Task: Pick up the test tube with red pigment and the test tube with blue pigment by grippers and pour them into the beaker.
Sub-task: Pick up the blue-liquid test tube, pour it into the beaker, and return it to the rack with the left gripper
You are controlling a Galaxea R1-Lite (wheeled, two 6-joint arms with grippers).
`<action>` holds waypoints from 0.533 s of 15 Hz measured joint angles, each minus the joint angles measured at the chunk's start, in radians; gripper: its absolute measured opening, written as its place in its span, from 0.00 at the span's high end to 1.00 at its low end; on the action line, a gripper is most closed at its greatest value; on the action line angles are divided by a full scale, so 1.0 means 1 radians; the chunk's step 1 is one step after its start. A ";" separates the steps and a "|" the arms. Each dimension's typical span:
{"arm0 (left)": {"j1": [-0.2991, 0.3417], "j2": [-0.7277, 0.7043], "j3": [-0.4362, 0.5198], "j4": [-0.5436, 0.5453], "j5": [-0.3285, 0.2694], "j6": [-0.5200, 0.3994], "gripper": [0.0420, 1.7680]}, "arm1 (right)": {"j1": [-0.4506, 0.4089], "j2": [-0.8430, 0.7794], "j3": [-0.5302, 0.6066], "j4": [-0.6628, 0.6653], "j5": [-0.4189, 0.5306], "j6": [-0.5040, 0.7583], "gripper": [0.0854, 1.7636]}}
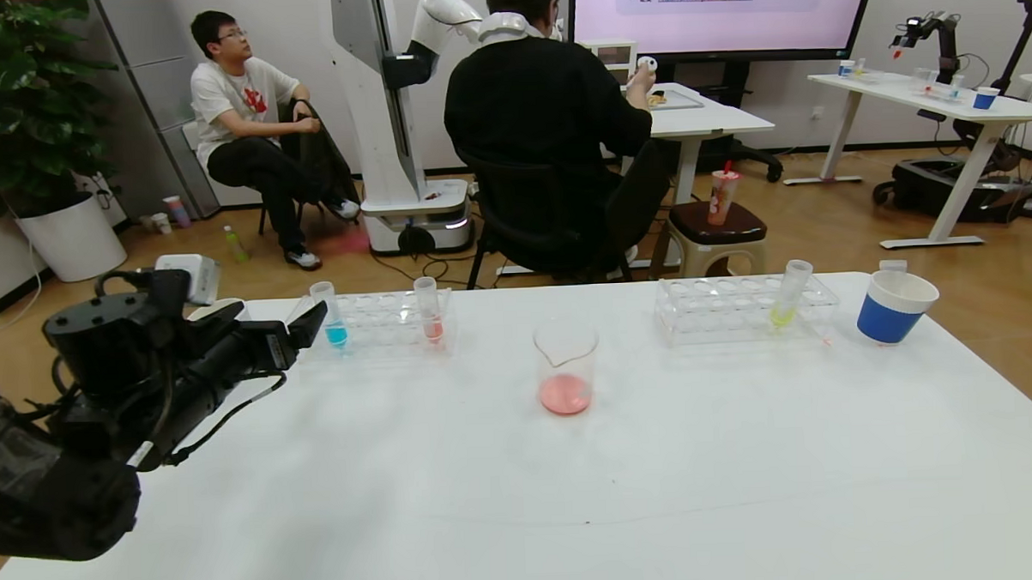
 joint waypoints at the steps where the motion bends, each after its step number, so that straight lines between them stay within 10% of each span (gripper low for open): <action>1: 0.001 0.040 -0.013 -0.005 -0.001 -0.002 0.01 | 0.000 0.000 0.000 0.000 0.000 0.000 0.02; 8: 0.013 0.214 -0.156 -0.043 0.005 -0.030 0.01 | 0.000 0.000 0.000 0.000 0.000 0.000 0.02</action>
